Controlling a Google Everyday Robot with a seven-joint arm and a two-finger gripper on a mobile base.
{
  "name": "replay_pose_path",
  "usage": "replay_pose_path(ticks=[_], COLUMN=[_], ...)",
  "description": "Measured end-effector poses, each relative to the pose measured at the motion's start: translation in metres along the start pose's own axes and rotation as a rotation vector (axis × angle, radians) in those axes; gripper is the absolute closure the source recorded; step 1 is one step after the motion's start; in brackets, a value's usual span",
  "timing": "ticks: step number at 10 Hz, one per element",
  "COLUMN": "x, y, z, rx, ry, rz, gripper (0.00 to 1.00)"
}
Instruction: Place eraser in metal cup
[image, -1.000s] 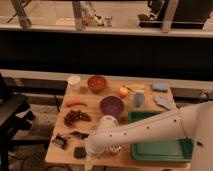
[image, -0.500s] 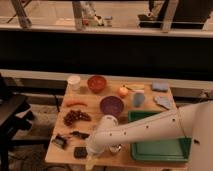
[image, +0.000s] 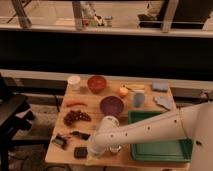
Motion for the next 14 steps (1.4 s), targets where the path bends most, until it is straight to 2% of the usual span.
replay_pose_path(ticks=[4,8,10,14], x=[0.001,-0.001,-0.008,-0.026], y=[0.000,0.001,0.001,0.004], z=[0.001,-0.005,-0.017,-0.034], rx=[0.004,0.025,0.045,0.071], ry=[0.016,0.021,0.027,0.036], rz=[0.000,0.002,-0.004,-0.028], gripper=[0.49,0.83,0.95,0.96])
